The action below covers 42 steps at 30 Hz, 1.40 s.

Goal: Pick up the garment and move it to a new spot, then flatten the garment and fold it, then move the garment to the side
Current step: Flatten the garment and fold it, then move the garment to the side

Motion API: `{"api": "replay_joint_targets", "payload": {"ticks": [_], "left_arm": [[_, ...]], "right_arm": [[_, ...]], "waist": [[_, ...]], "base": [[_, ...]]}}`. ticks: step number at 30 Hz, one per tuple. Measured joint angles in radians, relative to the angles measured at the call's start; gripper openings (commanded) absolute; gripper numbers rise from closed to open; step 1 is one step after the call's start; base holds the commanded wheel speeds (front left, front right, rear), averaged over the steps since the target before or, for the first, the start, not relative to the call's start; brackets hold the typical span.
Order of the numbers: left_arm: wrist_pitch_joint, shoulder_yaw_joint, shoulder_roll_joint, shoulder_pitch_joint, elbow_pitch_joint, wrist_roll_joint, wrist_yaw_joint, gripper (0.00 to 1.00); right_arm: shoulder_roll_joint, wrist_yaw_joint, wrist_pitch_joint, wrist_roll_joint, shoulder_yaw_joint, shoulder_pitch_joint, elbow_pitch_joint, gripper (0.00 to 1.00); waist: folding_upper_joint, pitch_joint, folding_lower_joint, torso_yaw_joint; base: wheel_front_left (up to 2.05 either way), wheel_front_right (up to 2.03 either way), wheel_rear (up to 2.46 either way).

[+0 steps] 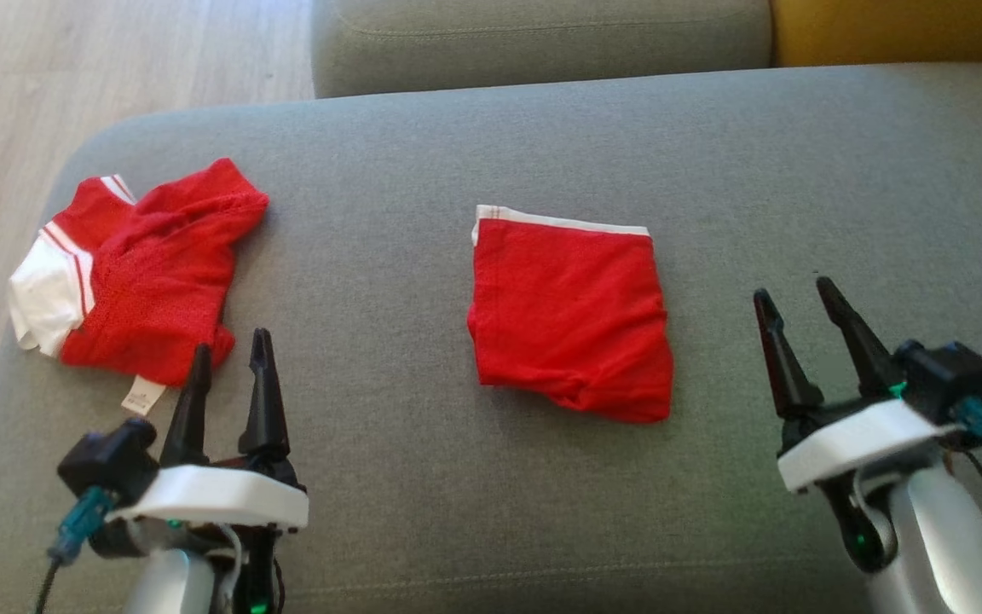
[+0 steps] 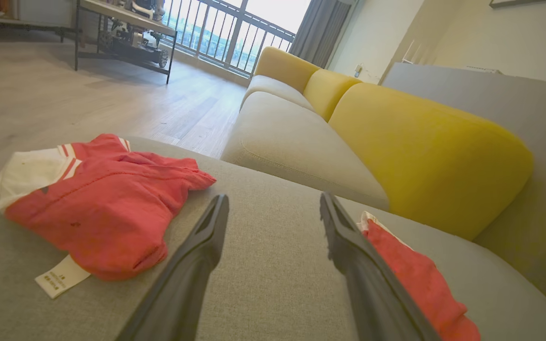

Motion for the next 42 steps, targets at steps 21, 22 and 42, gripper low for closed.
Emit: {"api": "replay_joint_targets", "payload": {"ticks": [21,22,42], "left_arm": [[0.0,-0.029,0.0,0.036,0.003,0.084,0.006,1.0],[0.0,-0.031,0.0,0.036,0.003,0.084,0.006,1.0],[0.0,-0.098,0.0,-0.039,0.017,0.02,-0.019,1.0]], "right_arm": [[0.063,0.0,0.0,-0.103,-0.092,0.085,-0.099,1.0],[0.063,0.0,0.0,-0.095,-0.097,0.085,-0.098,1.0],[0.063,0.0,0.086,0.103,-0.016,-0.1,0.173,1.0]], "waist": [[0.0,0.02,0.0,0.01],[0.0,0.022,0.0,0.012],[0.0,0.137,0.0001,0.102]], "base": [[0.0,0.0,0.0],[0.0,0.0,0.0],[0.0,0.0,0.0]]}}
